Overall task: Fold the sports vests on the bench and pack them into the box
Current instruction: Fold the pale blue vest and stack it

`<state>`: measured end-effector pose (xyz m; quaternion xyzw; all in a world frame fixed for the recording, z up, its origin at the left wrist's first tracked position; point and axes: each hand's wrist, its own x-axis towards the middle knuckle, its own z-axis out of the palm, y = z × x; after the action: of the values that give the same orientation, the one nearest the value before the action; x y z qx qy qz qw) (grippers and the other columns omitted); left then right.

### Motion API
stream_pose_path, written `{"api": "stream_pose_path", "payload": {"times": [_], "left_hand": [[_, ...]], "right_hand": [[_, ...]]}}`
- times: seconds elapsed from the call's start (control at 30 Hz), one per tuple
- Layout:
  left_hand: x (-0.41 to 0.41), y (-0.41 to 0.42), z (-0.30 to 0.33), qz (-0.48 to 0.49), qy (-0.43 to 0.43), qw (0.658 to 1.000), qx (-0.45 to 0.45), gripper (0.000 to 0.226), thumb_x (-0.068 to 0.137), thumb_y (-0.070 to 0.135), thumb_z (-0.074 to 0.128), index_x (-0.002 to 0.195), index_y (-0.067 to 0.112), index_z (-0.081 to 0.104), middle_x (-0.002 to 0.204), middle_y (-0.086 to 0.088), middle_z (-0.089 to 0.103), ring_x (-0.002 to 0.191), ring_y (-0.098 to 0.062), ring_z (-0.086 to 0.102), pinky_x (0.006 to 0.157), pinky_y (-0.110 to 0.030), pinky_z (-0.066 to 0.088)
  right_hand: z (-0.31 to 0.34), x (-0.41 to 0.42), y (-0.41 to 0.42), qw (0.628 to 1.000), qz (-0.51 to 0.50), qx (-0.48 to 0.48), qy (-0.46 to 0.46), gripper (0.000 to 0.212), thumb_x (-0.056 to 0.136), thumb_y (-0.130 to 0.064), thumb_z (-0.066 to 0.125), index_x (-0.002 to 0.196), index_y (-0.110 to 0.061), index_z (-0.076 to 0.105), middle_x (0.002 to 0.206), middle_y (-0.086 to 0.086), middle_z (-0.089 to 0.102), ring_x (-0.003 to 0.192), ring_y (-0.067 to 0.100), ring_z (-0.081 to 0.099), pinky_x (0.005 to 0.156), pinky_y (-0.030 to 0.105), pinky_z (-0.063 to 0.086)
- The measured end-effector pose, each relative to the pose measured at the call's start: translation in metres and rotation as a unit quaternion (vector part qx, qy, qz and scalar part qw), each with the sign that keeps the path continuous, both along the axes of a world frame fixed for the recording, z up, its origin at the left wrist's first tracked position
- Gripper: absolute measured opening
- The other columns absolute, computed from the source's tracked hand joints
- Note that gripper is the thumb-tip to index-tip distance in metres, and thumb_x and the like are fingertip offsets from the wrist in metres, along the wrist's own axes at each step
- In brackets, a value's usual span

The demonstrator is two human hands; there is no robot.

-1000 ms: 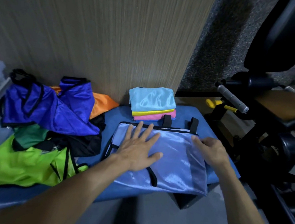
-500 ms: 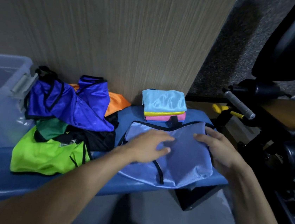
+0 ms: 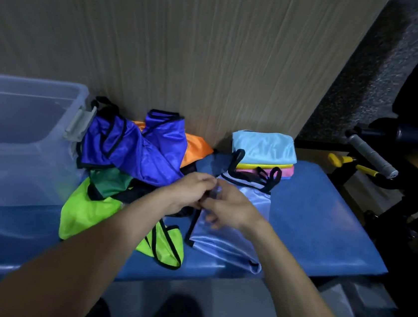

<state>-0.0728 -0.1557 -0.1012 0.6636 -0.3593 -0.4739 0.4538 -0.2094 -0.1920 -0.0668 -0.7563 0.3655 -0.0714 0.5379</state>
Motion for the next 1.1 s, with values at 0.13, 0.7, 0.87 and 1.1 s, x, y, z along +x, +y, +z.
{"api": "stream_pose_path", "payload": {"times": [0.13, 0.7, 0.87, 1.1], "left_hand": [[-0.003, -0.009, -0.008, 0.019, -0.097, 0.995, 0.009, 0.035, 0.097, 0.006, 0.057, 0.131, 0.013, 0.061, 0.091, -0.004, 0.066, 0.073, -0.018, 0.055, 0.055, -0.025, 0.039], [-0.013, 0.006, -0.021, 0.03, -0.225, 0.971, -0.079, 0.07, 0.096, 0.009, 0.067, 0.157, 0.02, 0.035, 0.093, 0.003, 0.068, 0.096, -0.023, 0.069, 0.096, -0.036, 0.054], [-0.018, 0.01, -0.023, 0.031, -0.269, 0.958, -0.095, 0.066, 0.098, 0.006, 0.064, 0.157, 0.021, 0.037, 0.078, -0.003, 0.056, 0.071, -0.019, 0.057, 0.085, -0.022, 0.047], [-0.022, 0.016, -0.025, 0.029, -0.298, 0.951, -0.079, 0.072, 0.098, 0.015, 0.066, 0.159, 0.021, 0.03, 0.134, -0.011, 0.058, 0.113, -0.023, 0.06, 0.099, -0.03, 0.047]], "right_hand": [[-0.002, -0.03, -0.012, 0.989, 0.035, -0.144, 0.003, 0.031, 0.096, -0.019, 0.066, 0.118, -0.039, 0.057, 0.086, 0.004, 0.068, 0.061, 0.011, 0.065, 0.059, 0.03, 0.054], [-0.036, -0.115, 0.014, 0.864, 0.06, -0.461, 0.193, 0.034, 0.076, -0.035, 0.067, 0.104, -0.025, 0.05, 0.101, -0.008, 0.044, 0.092, 0.023, 0.046, 0.063, 0.039, 0.047], [-0.044, -0.117, 0.04, 0.856, -0.001, -0.45, 0.254, 0.028, 0.084, -0.013, 0.057, 0.109, -0.015, 0.046, 0.105, 0.004, 0.042, 0.066, 0.034, 0.041, 0.056, 0.044, 0.046], [-0.053, -0.124, 0.044, 0.837, -0.004, -0.505, 0.211, 0.029, 0.083, -0.002, 0.057, 0.106, -0.016, 0.047, 0.099, 0.002, 0.041, 0.05, 0.025, 0.026, 0.044, 0.036, 0.026]]}}
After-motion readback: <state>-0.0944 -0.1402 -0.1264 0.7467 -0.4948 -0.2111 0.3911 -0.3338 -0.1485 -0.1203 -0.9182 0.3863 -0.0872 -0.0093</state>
